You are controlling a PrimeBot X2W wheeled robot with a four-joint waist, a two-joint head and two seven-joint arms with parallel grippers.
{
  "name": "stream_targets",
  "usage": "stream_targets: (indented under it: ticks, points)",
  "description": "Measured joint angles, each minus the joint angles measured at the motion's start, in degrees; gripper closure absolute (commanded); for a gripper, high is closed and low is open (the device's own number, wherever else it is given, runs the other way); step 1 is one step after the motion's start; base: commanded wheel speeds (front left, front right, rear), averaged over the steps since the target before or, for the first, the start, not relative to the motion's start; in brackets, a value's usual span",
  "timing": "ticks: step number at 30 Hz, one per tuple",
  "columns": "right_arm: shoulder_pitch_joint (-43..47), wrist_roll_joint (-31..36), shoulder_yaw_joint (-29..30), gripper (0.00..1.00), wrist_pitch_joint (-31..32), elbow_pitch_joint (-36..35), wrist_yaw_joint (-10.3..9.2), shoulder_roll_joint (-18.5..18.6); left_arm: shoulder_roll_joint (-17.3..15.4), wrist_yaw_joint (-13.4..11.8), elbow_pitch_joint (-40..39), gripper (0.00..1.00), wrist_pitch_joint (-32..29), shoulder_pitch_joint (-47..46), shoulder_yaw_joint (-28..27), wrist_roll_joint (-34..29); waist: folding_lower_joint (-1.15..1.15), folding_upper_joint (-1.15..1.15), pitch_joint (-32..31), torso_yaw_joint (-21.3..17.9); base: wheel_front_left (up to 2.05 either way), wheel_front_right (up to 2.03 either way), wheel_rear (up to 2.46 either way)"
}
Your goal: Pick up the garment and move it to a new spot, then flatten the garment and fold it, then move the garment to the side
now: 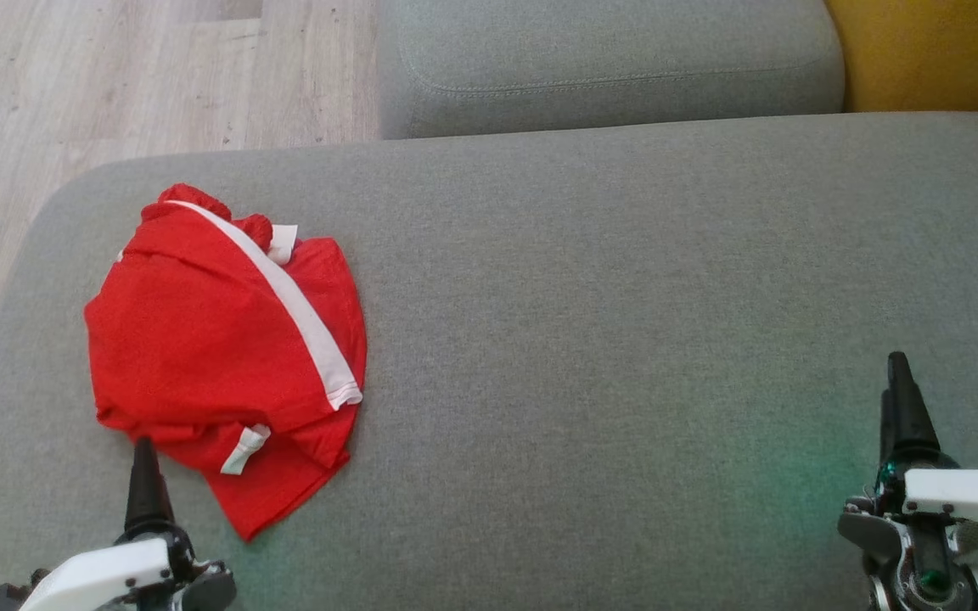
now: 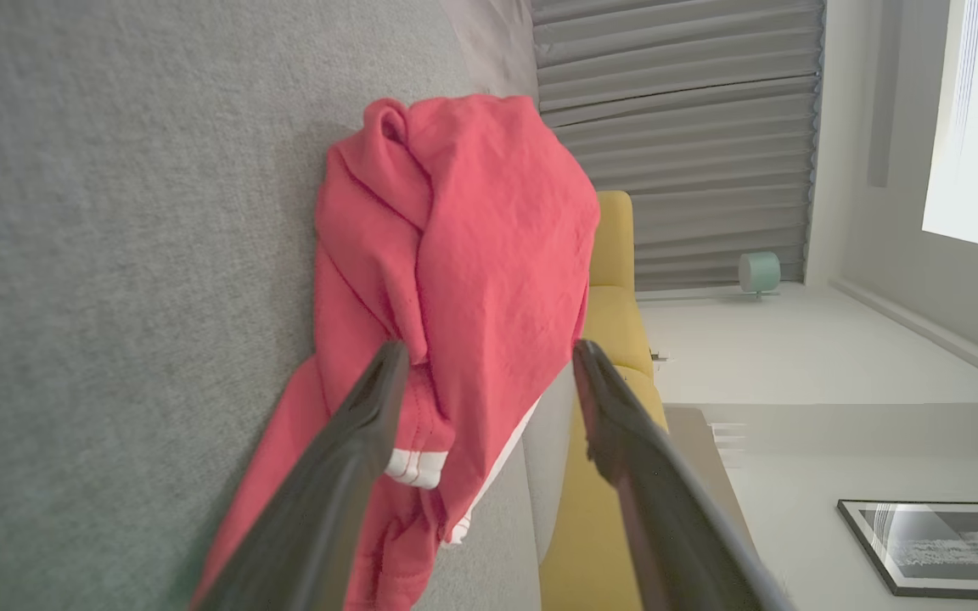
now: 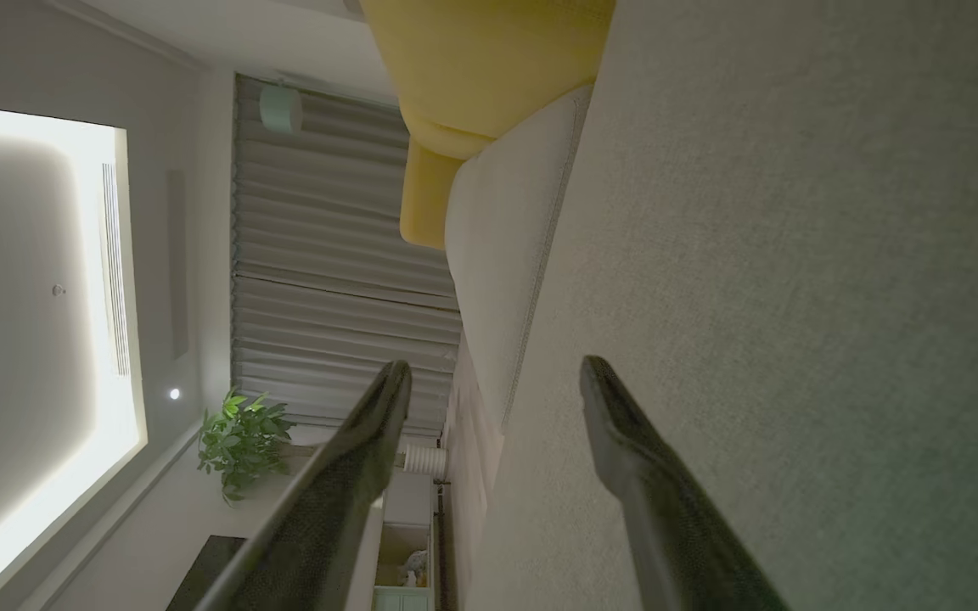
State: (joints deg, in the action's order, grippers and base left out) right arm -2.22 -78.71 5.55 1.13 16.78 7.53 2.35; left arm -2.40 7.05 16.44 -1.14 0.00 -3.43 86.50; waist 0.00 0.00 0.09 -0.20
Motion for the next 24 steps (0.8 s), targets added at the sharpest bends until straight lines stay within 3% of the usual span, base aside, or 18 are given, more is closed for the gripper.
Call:
stream_targets:
  ticks: [9,18,24]
  points:
    - [0.0,11.1,-0.6,0.0,-1.5,-3.0,0.0,0.0,0.0,-0.3,-3.0,0.0,1.8,0.0,-0.9,-8.0,0.0,0.0,0.2,0.0,0.0,0.0,0.0]
    - [0.0,21.0,-1.4,0.0,-2.7,-5.6,0.0,0.0,0.0,-3.6,-8.4,0.0,2.8,0.0,0.0,-18.9,0.0,0.0,0.5,0.0,0.0,0.0,0.0]
    - [0.0,28.7,-2.8,0.0,-3.7,-7.5,0.0,0.0,0.0,-6.1,-9.7,0.0,3.8,0.0,3.8,-28.9,0.0,0.0,0.6,-0.1,0.0,0.0,0.0]
